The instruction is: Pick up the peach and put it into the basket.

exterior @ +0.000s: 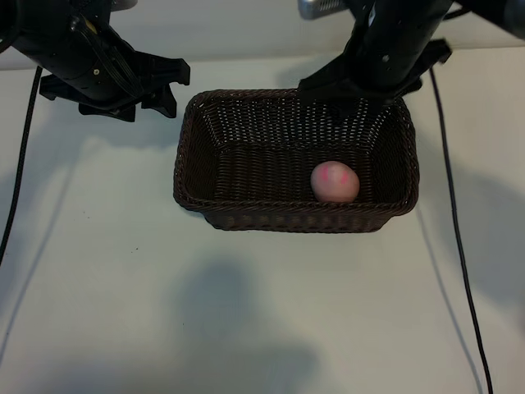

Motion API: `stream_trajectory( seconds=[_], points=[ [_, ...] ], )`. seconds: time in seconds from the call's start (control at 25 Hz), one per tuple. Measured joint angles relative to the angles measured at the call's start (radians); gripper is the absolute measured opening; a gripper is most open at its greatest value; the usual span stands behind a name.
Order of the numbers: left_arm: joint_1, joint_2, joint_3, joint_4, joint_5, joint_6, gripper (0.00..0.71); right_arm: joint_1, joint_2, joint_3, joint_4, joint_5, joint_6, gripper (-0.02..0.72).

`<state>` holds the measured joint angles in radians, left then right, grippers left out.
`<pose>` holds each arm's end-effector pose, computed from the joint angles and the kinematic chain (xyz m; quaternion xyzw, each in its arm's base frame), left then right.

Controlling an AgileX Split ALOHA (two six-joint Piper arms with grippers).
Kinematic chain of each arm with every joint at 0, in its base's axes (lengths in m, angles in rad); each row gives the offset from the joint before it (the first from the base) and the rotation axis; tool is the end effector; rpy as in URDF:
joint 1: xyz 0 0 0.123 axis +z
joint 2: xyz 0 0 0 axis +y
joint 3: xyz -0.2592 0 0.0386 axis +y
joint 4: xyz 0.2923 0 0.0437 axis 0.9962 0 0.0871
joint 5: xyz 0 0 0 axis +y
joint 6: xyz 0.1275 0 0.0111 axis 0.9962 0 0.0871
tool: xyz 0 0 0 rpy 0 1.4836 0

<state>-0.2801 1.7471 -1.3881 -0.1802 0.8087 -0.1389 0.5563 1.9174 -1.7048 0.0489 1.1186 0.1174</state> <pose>0.4116 -0.1357 0.1981 0.0238 0.9669 -0.1268 0.2202 0.3880 0.2479 0.2136 -0.2079 0.9642 0.0759 0.1457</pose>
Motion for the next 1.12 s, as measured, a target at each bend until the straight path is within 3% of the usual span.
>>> stream_trajectory(
  seconds=[0.52,1.12],
  points=[
    [0.000,0.000,0.000,0.001,0.001,0.000,0.496,-0.200,-0.051,-0.003,-0.027,0.098,-0.023,0.514],
    [0.000,0.000,0.000,0.001,0.001,0.003,0.496,-0.206,-0.051,-0.003,-0.027,0.099,-0.025,0.514]
  ],
)
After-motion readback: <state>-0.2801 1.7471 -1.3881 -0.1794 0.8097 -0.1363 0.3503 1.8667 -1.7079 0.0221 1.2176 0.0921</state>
